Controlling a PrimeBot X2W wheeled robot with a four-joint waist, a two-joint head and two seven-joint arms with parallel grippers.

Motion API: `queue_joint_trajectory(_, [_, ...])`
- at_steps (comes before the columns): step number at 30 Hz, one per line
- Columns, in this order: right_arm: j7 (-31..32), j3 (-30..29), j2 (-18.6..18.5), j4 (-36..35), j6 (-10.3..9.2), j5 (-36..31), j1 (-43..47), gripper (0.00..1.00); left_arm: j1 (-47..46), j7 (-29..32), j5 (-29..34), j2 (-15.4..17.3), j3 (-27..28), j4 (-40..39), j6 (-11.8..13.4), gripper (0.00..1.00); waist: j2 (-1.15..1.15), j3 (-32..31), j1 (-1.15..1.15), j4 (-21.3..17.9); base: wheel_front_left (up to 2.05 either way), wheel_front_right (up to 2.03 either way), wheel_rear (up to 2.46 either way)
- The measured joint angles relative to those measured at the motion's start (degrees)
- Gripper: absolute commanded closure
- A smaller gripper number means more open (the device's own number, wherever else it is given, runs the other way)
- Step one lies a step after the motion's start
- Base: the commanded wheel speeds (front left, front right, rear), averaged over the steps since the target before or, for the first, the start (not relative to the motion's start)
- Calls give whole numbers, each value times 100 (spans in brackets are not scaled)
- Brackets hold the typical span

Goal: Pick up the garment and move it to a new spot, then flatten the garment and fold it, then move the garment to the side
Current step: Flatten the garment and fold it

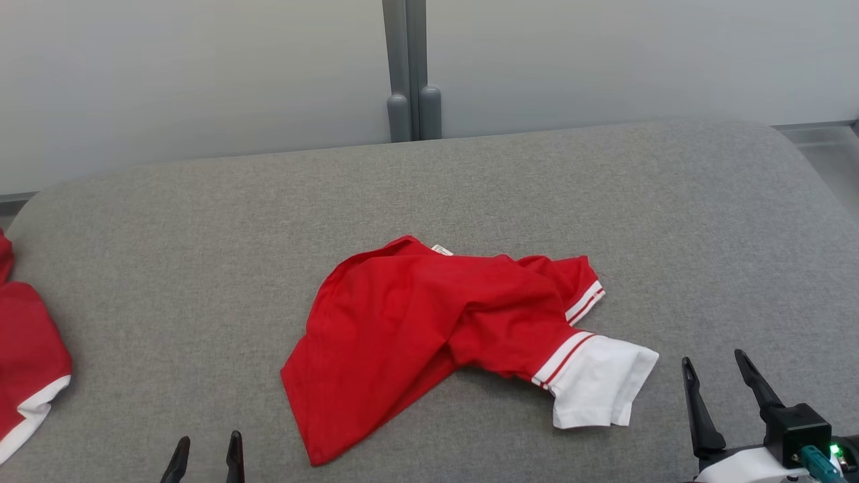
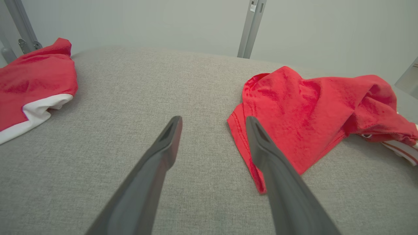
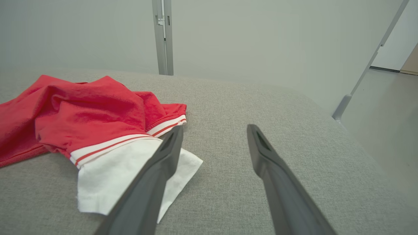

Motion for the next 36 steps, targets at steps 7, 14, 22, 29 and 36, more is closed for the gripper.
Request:
queue_joint_trajectory(7, [0,38,-5,-21,0,16,-68,0,-27,0,-147,164,-286,-38,0,0,0,42,0,-23,0,0,0])
queue_joint_trajectory(14, [0,94,-11,-27,0,56,-83,0,-49,0,-190,189,-348,-34,0,0,0,55,0,-32,0,0,0])
queue_joint_trajectory(22, [0,420,15,390,0,546,-125,0,-53,0,-335,170,-530,314,0,0,0,75,0,-43,0,0,0])
queue_joint_trajectory(29, [976,1163,-516,1269,0,1066,-677,0,-298,990,-758,200,-1170,679,-1,0,0,190,0,-129,0,0,0])
queue_joint_trajectory(36, [1418,1798,-736,1628,1,1474,-1174,0,-702,1368,-862,320,-1407,740,-1,0,0,454,0,-142,0,0,0])
